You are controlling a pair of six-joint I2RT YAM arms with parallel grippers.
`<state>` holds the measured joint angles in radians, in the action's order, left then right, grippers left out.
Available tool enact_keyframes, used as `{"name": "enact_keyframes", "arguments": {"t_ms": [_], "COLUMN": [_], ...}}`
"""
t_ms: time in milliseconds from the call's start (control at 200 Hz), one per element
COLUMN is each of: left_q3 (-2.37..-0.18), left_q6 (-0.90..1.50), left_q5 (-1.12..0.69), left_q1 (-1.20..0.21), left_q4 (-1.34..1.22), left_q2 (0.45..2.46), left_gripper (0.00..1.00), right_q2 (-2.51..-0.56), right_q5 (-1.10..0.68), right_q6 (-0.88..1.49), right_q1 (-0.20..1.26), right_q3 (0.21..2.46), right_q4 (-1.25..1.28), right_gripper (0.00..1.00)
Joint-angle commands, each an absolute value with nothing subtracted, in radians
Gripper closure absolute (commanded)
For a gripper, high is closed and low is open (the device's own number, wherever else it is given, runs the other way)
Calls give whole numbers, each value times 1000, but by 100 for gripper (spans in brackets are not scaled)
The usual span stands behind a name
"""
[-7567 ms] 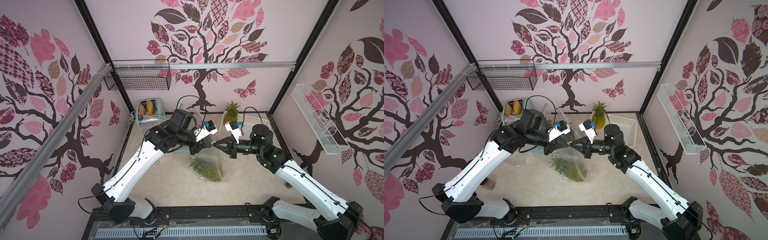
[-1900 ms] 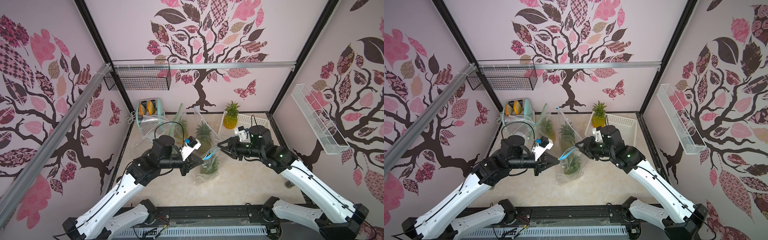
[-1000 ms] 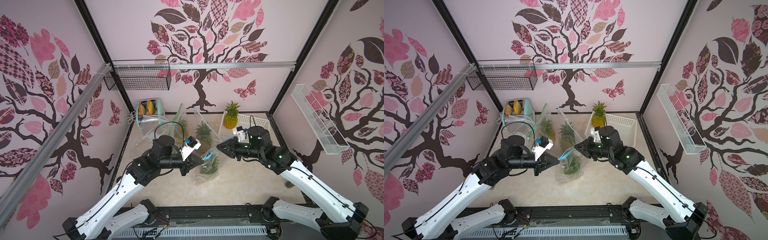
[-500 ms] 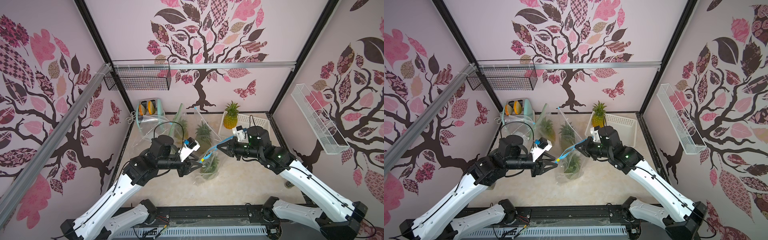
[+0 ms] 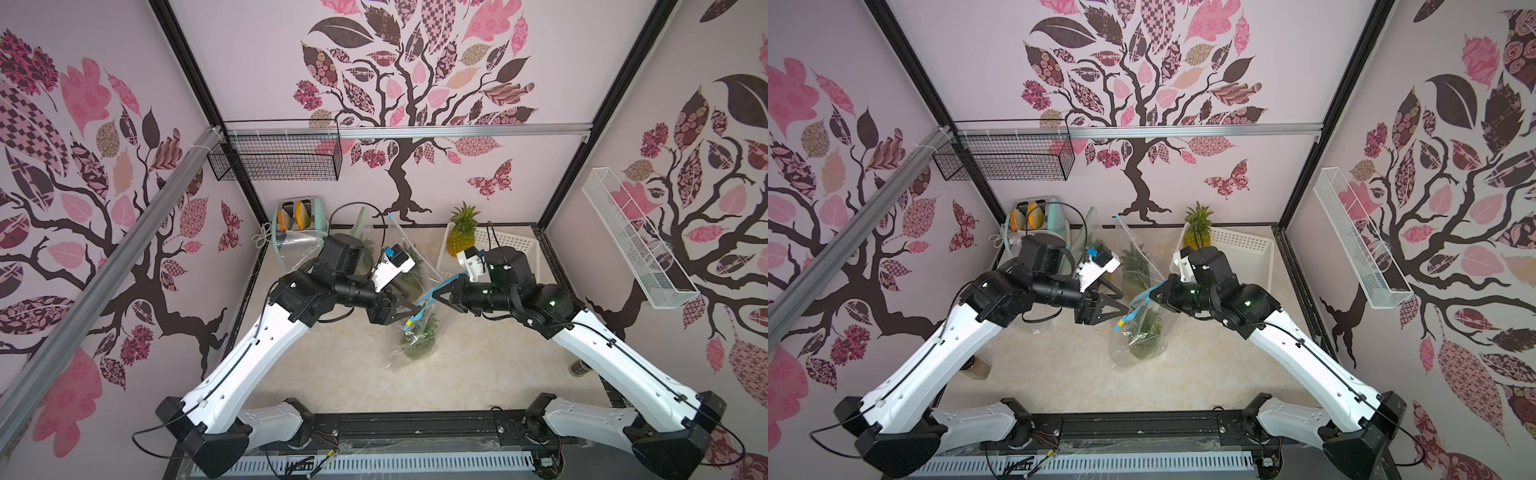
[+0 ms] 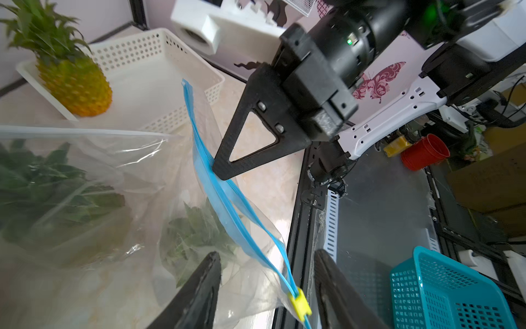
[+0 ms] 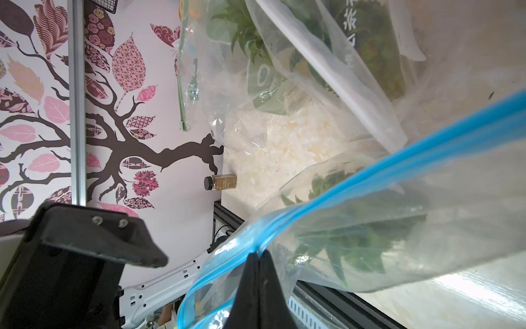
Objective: Open the zip-top bag and take out the pineapple
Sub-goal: Open the zipper of the food storage bag at the center of the board.
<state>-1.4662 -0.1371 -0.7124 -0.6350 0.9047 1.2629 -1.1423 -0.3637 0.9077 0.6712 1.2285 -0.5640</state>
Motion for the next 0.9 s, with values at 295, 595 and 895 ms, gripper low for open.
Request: {"name": "enact_keyframes", "arguments": {"t_ms": [295, 595, 895], "left_q3": [-1505, -1506, -1435], "left_q6": [-138, -111, -12], "left_q5": [-734, -641, -282], "left_q1": [-632, -633, -690], "left_q4": [914, 894, 792], "left_q2": [1335, 1353, 1209], "left_gripper": [48, 93, 100], "right_q2": [-1149, -1184, -1239], "right_q5": [-362, -373, -335], "right_q6": [848, 782, 655], "right_q1": [705, 737, 739], "right_q3": [1295, 1384, 1597], "right_q4": [-575, -639, -923], "right_gripper": [100, 100, 100]}}
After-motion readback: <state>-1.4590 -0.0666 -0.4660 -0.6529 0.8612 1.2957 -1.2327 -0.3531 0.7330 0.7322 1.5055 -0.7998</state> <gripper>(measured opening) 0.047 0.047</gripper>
